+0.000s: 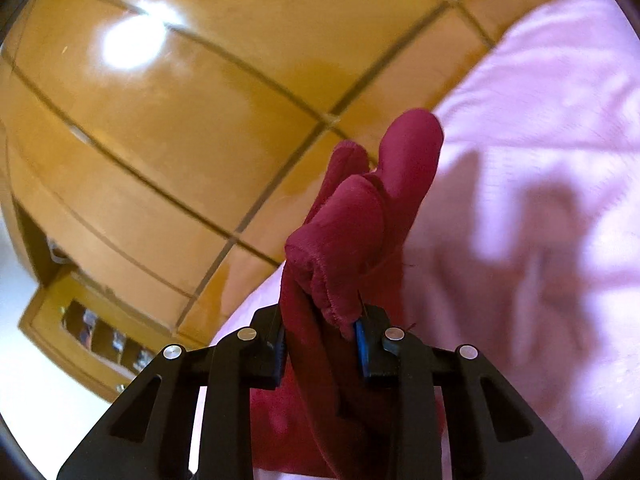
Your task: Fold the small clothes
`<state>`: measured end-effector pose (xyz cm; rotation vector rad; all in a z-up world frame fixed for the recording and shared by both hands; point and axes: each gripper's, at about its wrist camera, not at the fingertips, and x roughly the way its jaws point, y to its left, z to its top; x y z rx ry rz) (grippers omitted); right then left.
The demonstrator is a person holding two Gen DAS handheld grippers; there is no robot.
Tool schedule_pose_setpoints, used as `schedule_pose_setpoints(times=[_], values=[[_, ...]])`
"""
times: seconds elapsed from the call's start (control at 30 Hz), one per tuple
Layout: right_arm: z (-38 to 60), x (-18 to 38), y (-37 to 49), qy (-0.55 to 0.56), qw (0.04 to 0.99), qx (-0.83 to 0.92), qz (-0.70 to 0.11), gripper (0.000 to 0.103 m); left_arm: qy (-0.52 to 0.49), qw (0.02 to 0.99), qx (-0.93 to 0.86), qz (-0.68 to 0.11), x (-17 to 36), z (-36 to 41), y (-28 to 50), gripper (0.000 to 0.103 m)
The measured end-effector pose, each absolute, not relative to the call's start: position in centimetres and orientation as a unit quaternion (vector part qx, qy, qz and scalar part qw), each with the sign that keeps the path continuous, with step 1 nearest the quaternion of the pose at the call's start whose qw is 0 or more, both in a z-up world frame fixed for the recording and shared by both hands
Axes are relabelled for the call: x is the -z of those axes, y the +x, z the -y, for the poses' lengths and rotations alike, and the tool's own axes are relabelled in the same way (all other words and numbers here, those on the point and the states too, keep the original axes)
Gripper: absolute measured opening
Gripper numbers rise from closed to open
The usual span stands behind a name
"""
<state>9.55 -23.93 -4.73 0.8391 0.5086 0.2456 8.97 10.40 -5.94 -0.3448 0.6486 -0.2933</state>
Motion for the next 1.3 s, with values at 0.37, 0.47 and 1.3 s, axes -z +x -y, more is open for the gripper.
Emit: schedule_pose_setpoints(times=[0.37, 0.47, 1.3], values=[[14.5, 1.0, 11.3, 0.354, 0.876, -0.204, -0.256, 0.026, -0.221, 0.911, 0.089, -0.336, 7.9, -15.5, 7.4, 0.094], [11.7, 1.2, 12.1, 0.344, 0.87, -0.225, -0.271, 0.026, -0.231, 0.91, 0.084, -0.335, 8.1, -16.4, 7.0, 0.094], [1.6, 7.1, 10.9, 0.244, 0.856, -0.295, -0.347, 0.097, -0.291, 0.902, 0.078, -0.309, 7.5, -19.3, 4.5, 0.092]])
